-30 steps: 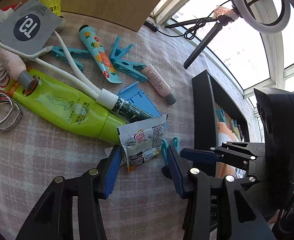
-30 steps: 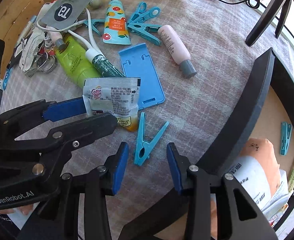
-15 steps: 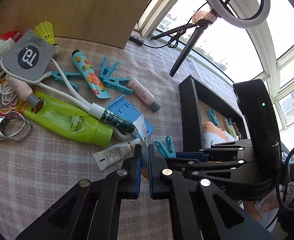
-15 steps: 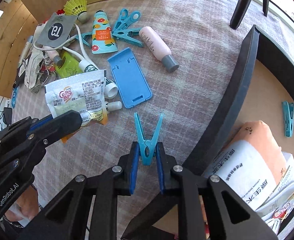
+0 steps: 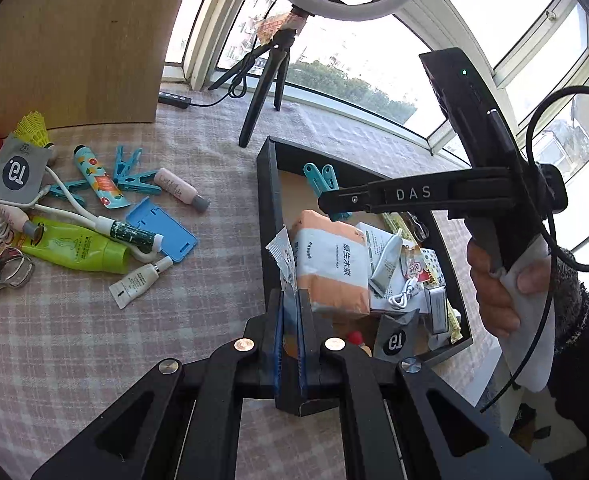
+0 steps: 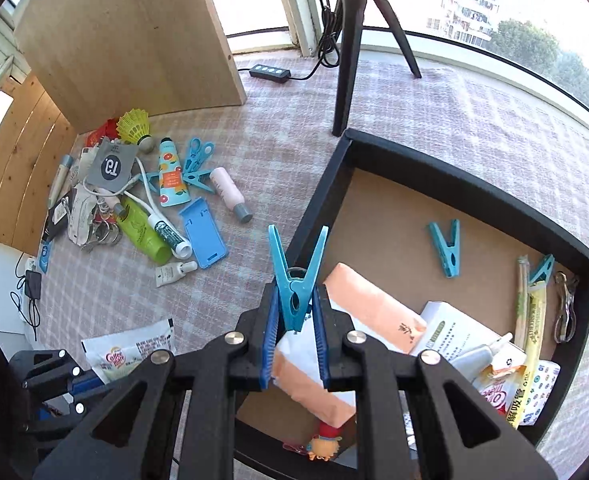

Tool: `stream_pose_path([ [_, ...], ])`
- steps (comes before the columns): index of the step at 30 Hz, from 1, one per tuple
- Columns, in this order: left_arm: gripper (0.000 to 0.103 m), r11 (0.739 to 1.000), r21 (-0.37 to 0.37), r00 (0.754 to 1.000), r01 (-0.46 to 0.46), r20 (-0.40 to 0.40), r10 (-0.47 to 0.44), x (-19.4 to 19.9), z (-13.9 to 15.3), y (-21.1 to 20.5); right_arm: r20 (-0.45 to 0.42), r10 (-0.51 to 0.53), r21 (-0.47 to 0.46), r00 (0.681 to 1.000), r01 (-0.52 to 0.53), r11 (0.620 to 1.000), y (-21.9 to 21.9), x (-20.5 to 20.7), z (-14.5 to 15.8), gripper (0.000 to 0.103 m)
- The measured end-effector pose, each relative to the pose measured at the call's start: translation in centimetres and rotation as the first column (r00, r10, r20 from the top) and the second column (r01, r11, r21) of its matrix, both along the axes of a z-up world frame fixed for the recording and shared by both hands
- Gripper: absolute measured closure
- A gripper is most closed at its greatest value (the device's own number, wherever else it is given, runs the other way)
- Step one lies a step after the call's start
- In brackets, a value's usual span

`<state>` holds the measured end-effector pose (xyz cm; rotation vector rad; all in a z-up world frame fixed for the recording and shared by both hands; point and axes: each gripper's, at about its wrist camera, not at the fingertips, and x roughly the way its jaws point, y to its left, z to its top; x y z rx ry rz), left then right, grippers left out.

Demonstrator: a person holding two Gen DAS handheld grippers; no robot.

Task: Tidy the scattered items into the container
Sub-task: 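Carry the clothespin and Coffee-mate packet into the tray and open both tools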

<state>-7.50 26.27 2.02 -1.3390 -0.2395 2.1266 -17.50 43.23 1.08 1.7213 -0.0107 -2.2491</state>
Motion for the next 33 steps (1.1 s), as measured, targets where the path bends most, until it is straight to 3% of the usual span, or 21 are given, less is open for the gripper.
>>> stream_pose_path([
  [8,0.098,0.989,-0.032,0.989,0.146,0.028,-0.145,3.5,-0.6,6.1,-0.039,-0.103,0.044,0.994,0.104,0.994,6.2,-0.4,1.0,0.086],
  [11,0.095,0.985,-0.073,0.987,0.159,0.011,-0.158,4.0,-0.3,7.5,-0.042,-0.088,0.032,0.995,0.090,0.995,7.0,-0.3,1.1,0.085],
  [14,0.046,0.985,-0.122,0.992,0.124,-0.011,-0.126,3.9,0.0,7.5,-0.074,-0.103,0.076,0.992,0.109,0.991,7.2,0.0,1.7,0.051],
  [20,0.047,0.988,-0.124,0.994,0.089,-0.051,-0.096,3.7,0.9,5.6,-0.144,-0.032,0.098,0.989,0.046,0.994,5.1,0.9,3.3,0.050],
  [33,0.047,0.989,-0.136,0.998,-0.049,-0.053,0.042,2.2,-0.4,-1.6,-0.107,0.094,0.065,0.990,-0.087,0.994,-0.4,0.6,2.4,0.050],
])
